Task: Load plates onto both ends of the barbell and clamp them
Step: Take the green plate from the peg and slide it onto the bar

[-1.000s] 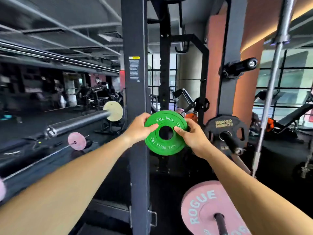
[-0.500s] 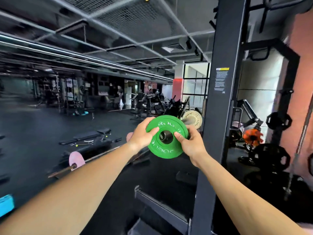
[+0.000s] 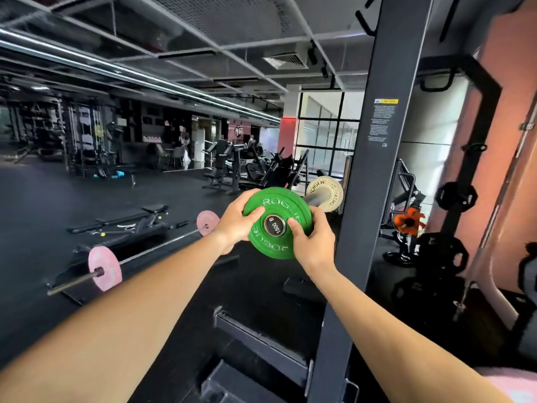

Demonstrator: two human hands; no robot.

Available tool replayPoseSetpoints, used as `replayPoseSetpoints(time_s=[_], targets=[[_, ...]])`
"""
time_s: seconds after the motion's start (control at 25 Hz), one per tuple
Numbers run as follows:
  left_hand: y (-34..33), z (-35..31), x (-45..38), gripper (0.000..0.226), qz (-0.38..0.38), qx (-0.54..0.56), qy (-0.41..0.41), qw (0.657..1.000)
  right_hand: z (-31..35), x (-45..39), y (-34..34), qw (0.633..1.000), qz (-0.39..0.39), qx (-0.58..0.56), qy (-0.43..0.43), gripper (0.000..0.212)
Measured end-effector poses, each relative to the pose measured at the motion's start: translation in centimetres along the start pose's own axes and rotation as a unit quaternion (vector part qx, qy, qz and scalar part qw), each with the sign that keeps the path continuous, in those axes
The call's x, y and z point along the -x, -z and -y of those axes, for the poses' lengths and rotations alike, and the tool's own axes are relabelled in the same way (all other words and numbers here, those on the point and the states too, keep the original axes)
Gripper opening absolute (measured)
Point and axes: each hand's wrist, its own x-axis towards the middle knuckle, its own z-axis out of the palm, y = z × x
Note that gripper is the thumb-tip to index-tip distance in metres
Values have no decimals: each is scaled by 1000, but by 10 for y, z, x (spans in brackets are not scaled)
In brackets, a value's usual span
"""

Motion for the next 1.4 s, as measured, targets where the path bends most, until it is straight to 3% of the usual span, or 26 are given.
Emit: replayPoseSetpoints(time_s=[0.32, 0.6, 0.84, 1.0, 1.2, 1.4], targets=[[-18, 20, -60, 34, 34, -26, 3, 999, -29, -44, 4, 992, -13, 122, 8, 35], [-48, 52, -143, 35, 64, -93, -69, 991, -78, -112, 11, 982, -37, 187, 6, 44], [-89, 90, -238, 51, 81, -133, -120, 981, -142, -192, 17, 971, -64, 231, 14, 56], [-118, 112, -297, 54, 86, -111, -103, 985, -178, -247, 17, 962, -93, 256, 14, 57], [-145, 136, -343, 51, 99, -34, -57, 993, -205, -283, 5, 978, -113, 176, -11, 55], [-134, 147, -365, 39, 196, 15, 7, 980, -205, -293, 7, 974, -127, 186, -20, 55]])
